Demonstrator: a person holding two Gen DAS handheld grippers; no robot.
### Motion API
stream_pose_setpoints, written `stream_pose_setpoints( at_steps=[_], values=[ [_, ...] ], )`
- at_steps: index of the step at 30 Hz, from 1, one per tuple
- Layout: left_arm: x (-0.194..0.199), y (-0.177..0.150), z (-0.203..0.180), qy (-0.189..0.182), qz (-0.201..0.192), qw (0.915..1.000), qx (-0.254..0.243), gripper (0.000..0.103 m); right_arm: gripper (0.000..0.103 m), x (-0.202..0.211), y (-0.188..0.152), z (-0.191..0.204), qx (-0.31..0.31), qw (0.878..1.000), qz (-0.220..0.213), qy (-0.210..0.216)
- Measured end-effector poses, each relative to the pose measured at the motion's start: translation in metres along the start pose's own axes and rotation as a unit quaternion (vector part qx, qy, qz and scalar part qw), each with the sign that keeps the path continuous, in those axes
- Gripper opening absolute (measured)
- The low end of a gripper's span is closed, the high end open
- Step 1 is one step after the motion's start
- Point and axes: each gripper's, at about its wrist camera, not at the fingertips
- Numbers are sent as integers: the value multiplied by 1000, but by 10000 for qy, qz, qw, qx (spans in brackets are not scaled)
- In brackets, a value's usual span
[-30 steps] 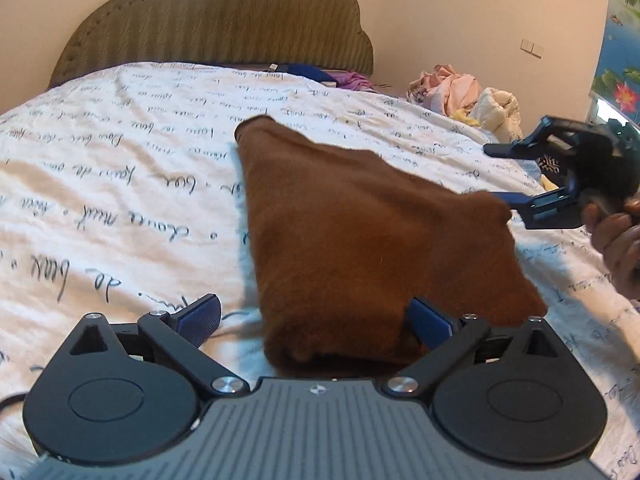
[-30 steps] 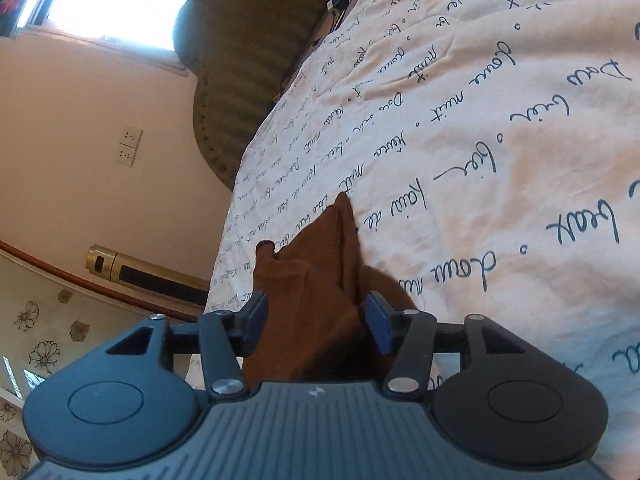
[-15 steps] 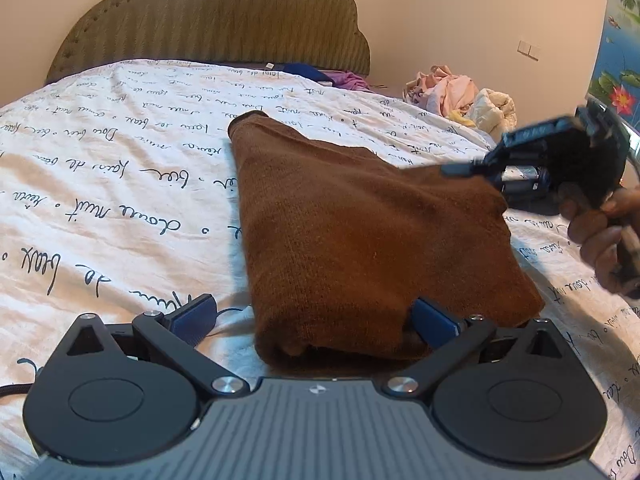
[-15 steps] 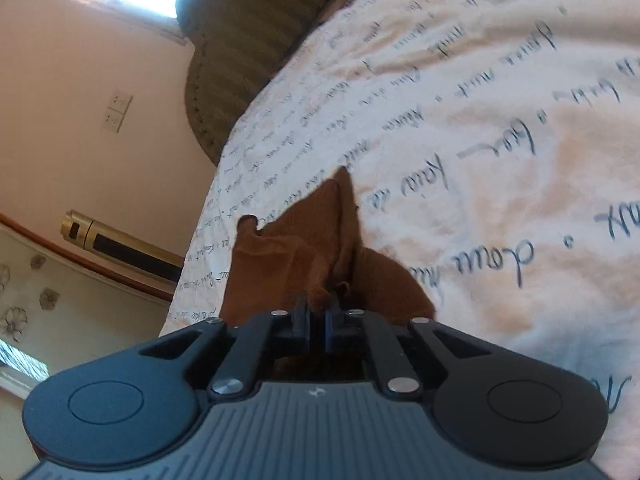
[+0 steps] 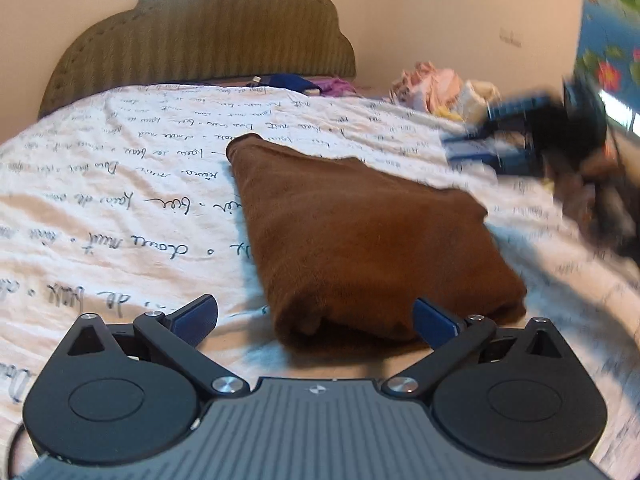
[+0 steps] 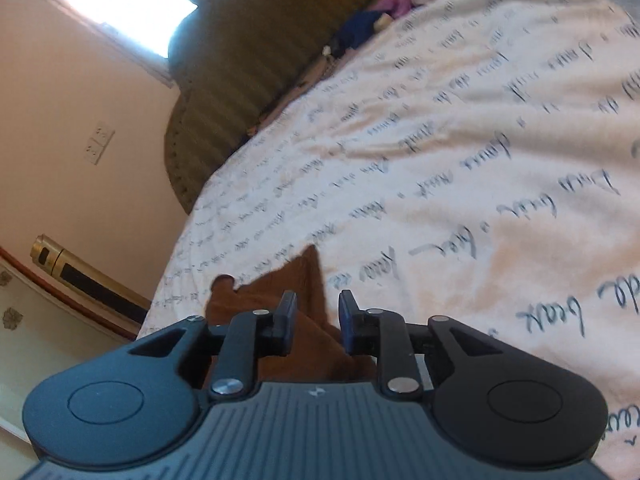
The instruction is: Fold small clothes
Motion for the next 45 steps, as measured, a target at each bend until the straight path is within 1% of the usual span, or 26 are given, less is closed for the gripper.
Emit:
stream_pose_setpoints(
  at_steps=[2,4,6,7,8,11,12,13,14,16,18,21,24,27,28,29,31,33,34,36,38,39,40,42,44,45],
  values=[
    [4,-7,-3,325,9,9991,-271,100,23,-10,5,26,234,9990,195,332],
    [2,-9,-5,667,79,9973,-313,89,31,-28,1,52,543,9960,472,522],
    [-4,-7,-5,787,204,9965,-196,82,46,-51,-7,68,816,9926,738,523],
    [-7,-5,-3,806,223,9964,-121,78,47,-62,-13,72,879,9919,812,421],
    [-6,-2,-4,829,147,9964,-50,75,47,-73,-17,71,892,9916,886,302],
    [-7,8,-11,985,-198,9949,2,56,47,-93,-31,61,955,9905,973,-191],
    [-10,11,-15,1038,-230,9943,-39,44,47,-93,-35,58,1015,9907,892,-170],
    [-16,13,-18,1099,-167,9937,-127,26,46,-92,-37,54,1039,9911,819,-135],
    [-24,13,-21,1198,-60,9926,-200,21,46,-92,-39,51,1060,9912,785,-139],
    [-26,7,-19,1286,-83,9915,-182,19,42,-90,-40,44,1220,9895,746,-201],
    [-19,2,-9,1149,-59,9933,-110,19,32,-89,-42,35,1319,9886,715,-150],
    [-15,-6,0,1063,34,9943,-115,19,32,-88,-42,23,1178,9909,646,119],
    [-14,-5,-7,1085,-6,9938,-233,19,32,-91,-47,35,1543,9863,573,-103],
    [8,-9,-9,832,-195,9955,-419,24,34,-80,-48,47,1605,9851,585,-213],
    [19,-11,-6,708,-291,9964,-363,31,35,-69,-49,50,1438,9877,586,-155],
    [30,-10,-3,546,-406,9974,-254,37,39,-54,-51,52,1274,9902,572,-19],
    [45,-4,0,234,-733,9970,3,55,40,-26,-63,55,1132,9912,464,516],
    [43,11,-3,31,-951,9953,158,59,43,-13,-79,55,968,9883,574,1030],
    [36,18,-8,-17,-950,9954,127,59,44,-14,-85,55,837,9874,694,1148],
    [9,32,-23,-98,-653,9976,-212,59,44,-23,-94,51,651,9865,916,1192],
    [-28,34,-32,-171,139,9987,-449,59,43,-30,-99,46,608,9899,958,855],
    [-42,30,-33,-187,398,9978,-495,60,39,-31,-99,40,601,9915,934,672],
    [-44,24,-34,-183,198,9979,-591,60,34,-32,-98,30,584,9916,915,700],
    [-43,23,-35,-202,175,9974,-670,60,3,-34,-98,6,187,9927,898,788],
    [-35,30,-31,-247,239,9975,-610,59,3,-34,-97,3,53,9913,998,855],
    [-27,34,-30,-327,202,9977,-560,58,6,-33,-93,10,75,9902,1117,831]
  ],
)
Point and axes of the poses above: each gripper's, at about its wrist camera, not at the fingertips, and x roughly against the way its jaws point, z to its left, y to its top, and after that the axes turned 9 degrees about z, right-handed
